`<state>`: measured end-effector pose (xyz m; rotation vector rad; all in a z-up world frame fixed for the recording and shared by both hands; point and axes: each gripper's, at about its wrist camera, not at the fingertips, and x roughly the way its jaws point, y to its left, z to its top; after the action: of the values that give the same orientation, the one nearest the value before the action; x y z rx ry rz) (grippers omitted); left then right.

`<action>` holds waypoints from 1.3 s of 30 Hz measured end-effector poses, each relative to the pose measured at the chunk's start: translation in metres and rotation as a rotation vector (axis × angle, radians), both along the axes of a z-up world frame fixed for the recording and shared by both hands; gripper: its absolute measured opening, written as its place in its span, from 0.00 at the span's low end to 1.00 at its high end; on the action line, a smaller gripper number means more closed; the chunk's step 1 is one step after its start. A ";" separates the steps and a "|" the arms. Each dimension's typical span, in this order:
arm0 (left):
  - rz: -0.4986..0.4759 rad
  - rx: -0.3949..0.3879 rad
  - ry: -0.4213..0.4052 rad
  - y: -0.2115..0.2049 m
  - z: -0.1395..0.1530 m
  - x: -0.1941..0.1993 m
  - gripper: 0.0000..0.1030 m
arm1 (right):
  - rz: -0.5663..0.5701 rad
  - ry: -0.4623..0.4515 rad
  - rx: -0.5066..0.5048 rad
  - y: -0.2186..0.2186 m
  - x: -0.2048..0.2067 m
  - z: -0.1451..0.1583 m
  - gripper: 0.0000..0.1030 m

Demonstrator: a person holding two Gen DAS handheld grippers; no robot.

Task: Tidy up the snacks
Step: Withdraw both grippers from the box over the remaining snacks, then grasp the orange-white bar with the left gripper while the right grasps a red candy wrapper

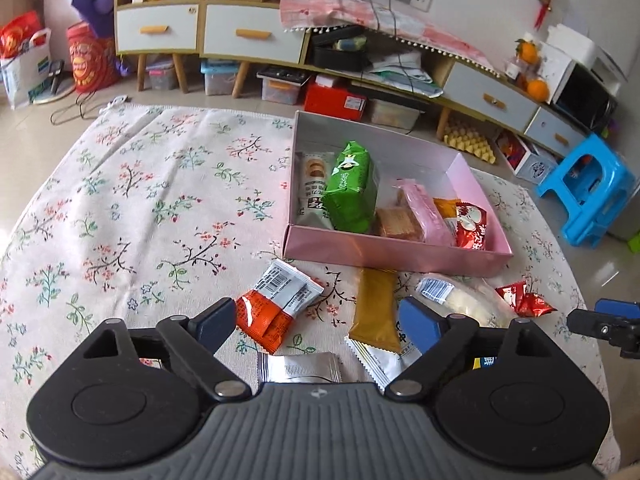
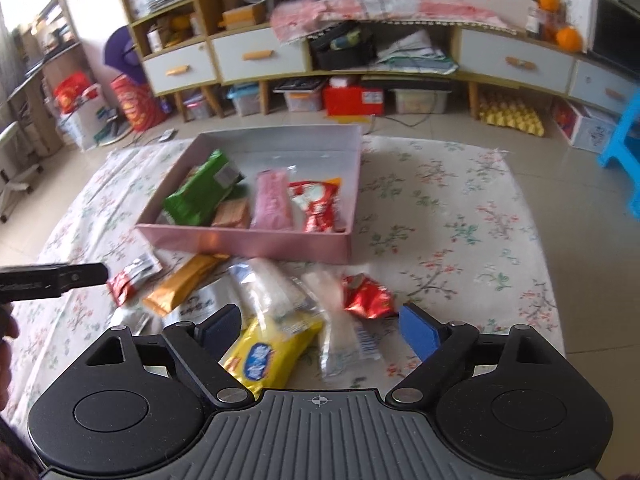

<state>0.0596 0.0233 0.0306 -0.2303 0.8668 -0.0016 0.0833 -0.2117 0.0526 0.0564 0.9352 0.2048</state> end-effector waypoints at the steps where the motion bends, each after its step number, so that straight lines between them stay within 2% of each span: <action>1: -0.001 -0.005 0.002 0.000 0.000 0.000 0.84 | -0.014 -0.001 0.005 -0.003 0.001 0.000 0.86; 6: -0.015 -0.013 0.007 -0.003 0.000 -0.002 0.85 | -0.037 0.006 -0.003 -0.008 0.005 -0.003 0.86; 12: -0.006 -0.020 0.020 0.000 -0.002 0.000 0.86 | -0.022 0.078 0.034 -0.007 0.010 -0.015 0.86; 16: 0.010 -0.026 0.030 0.007 -0.003 0.005 0.85 | -0.032 0.059 -0.022 -0.004 0.011 -0.019 0.85; 20: 0.003 0.002 0.043 0.015 -0.004 0.014 0.85 | -0.057 0.045 -0.054 -0.015 0.022 -0.021 0.85; 23: 0.009 0.010 0.069 0.022 -0.009 0.023 0.85 | -0.047 0.028 -0.127 -0.017 0.028 -0.025 0.84; 27: -0.007 0.065 0.119 0.018 -0.021 0.034 0.81 | -0.025 0.051 -0.175 -0.015 0.035 -0.035 0.84; 30: -0.039 0.092 0.144 0.009 -0.030 0.039 0.81 | -0.049 0.090 -0.112 -0.019 0.042 -0.041 0.84; 33: -0.047 0.121 0.148 0.006 -0.036 0.044 0.79 | -0.144 0.142 0.023 -0.033 0.050 -0.046 0.84; 39: -0.055 0.188 0.147 0.001 -0.047 0.050 0.72 | -0.276 0.189 0.192 -0.049 0.058 -0.059 0.84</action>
<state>0.1095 0.0247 -0.0162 -0.0298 1.0130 0.0456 0.1411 -0.2605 -0.0067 0.3849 1.0818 0.0328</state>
